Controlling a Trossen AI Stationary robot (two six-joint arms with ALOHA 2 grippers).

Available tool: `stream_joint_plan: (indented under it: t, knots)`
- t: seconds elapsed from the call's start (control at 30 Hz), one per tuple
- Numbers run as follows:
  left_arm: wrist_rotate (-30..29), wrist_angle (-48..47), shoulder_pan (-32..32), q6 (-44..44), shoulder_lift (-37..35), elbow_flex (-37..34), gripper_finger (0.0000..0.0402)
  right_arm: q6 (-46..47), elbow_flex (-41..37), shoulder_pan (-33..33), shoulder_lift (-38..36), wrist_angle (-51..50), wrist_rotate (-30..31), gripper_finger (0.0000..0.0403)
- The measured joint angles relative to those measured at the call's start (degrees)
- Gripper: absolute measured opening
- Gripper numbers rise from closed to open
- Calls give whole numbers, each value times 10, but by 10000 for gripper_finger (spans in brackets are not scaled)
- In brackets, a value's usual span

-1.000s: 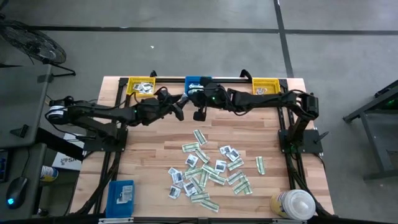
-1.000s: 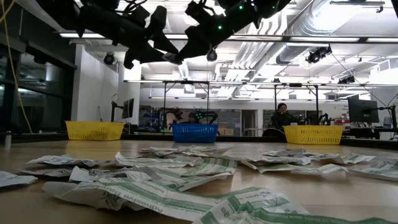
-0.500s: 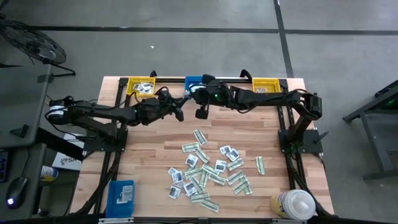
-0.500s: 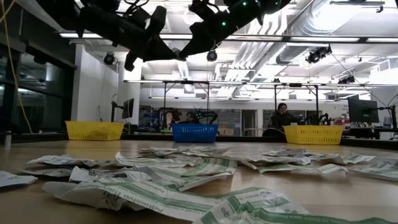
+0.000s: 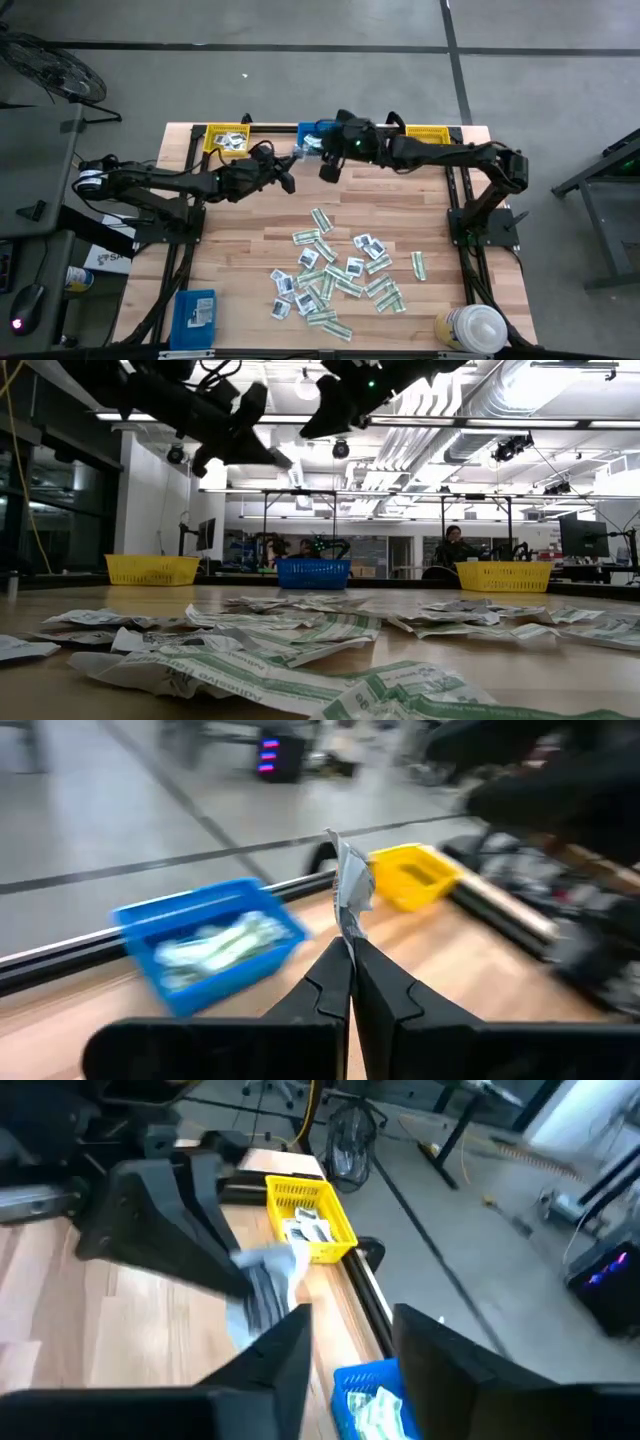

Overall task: Pick & Place First Aid Supplies
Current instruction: Put the gray towelette pack into the left yellow bin

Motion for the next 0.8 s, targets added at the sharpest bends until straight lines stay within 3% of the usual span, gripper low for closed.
stream_joint_plan:
  t: [0.1, 0.3, 0.5, 0.8]
  knots:
    - [-47, -67, 15, -45, -20, 0, 1, 23, 0, -22, -20, -39, -10, 163]
    - [-72, -218, 80, -182, -65, 0, 1, 30, 0, -62, -51, -98, -11, 196]
    - [-65, -322, 149, -257, -87, 0, 0, 31, 0, -91, -58, -138, -11, 201]
    - [-1, -411, 289, -360, -81, 0, 0, 28, 0, -116, -58, -156, -12, 202]
